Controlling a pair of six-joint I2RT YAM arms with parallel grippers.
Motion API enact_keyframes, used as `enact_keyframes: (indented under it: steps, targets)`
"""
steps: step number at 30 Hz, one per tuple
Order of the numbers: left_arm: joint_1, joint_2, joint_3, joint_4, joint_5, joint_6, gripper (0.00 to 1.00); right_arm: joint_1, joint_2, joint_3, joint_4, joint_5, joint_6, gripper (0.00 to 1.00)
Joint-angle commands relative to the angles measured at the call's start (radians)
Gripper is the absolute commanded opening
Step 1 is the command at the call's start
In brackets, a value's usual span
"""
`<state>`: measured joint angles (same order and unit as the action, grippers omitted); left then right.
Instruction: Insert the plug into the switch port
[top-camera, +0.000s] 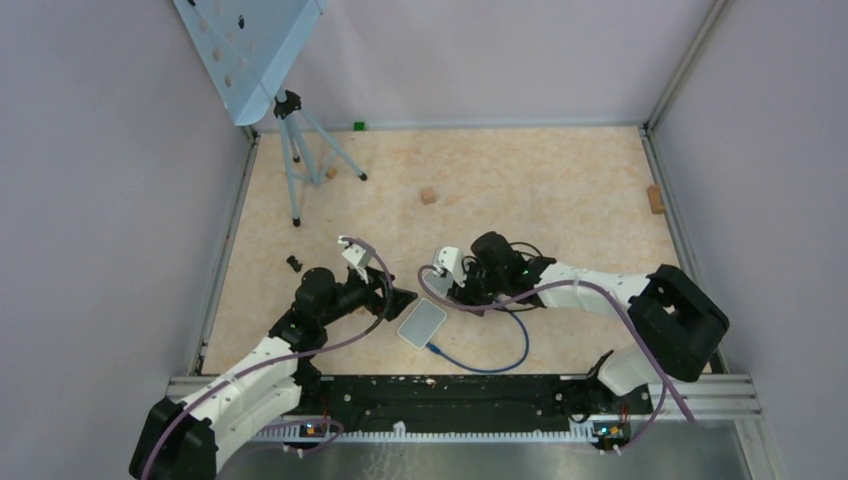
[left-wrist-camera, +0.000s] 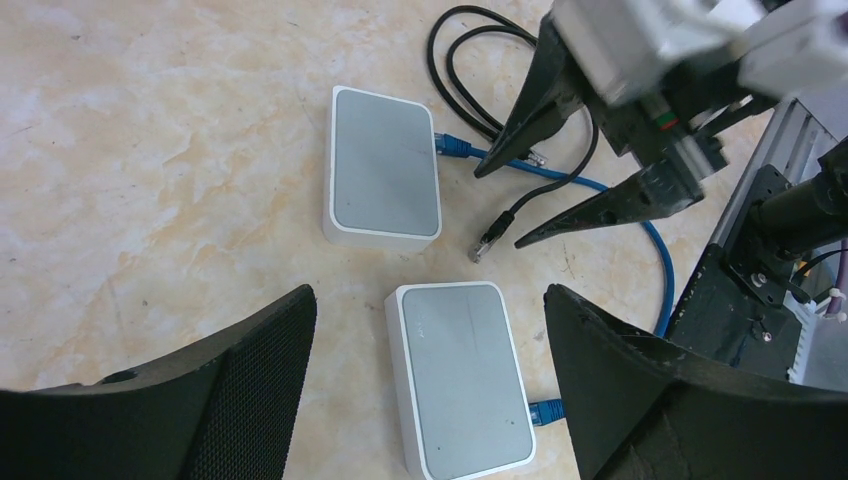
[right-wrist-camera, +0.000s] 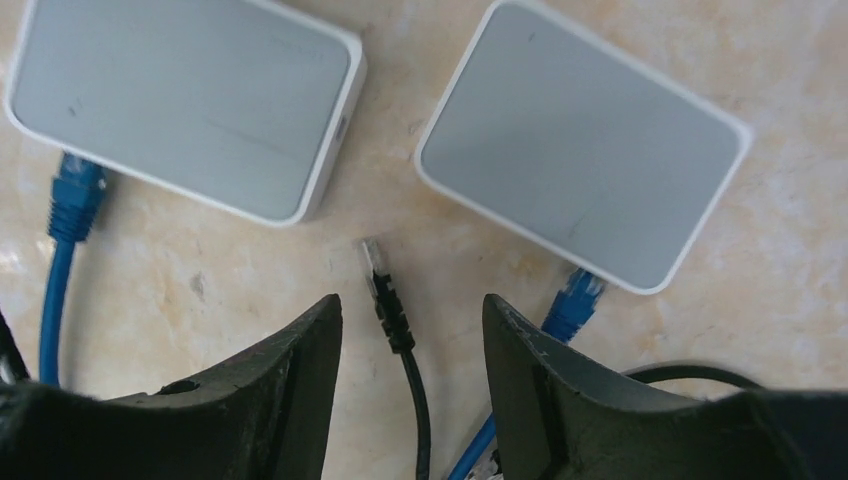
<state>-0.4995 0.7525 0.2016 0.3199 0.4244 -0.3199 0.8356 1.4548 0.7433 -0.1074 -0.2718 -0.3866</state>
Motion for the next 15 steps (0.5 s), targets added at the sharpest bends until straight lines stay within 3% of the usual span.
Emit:
enact_keyframes:
  steps: [1,6,7,10,11,15]
  targets:
    - [-0.002,-0.01,-0.005,0.024,-0.007,0.004,0.89,0.011,0.075,0.023,-0.125,0.016,-0.076,0.52]
    - [-0.002,-0.02,0.002,0.021,-0.007,-0.005,0.89,0.04,0.143,0.015,-0.144,0.062,-0.09,0.48]
    - [-0.002,-0.022,0.001,0.023,-0.005,-0.008,0.89,0.044,0.153,0.016,-0.149,0.069,-0.092,0.44]
    - [-0.002,-0.026,0.008,0.021,-0.003,-0.015,0.89,0.052,0.161,0.014,-0.149,0.086,-0.096,0.06]
    - [-0.001,-0.027,0.012,0.02,-0.004,-0.017,0.88,0.051,0.154,0.01,-0.139,0.094,-0.091,0.0]
    - [-0.002,-0.039,0.039,0.004,0.006,-0.028,0.88,0.051,0.073,-0.009,-0.091,0.096,-0.065,0.0]
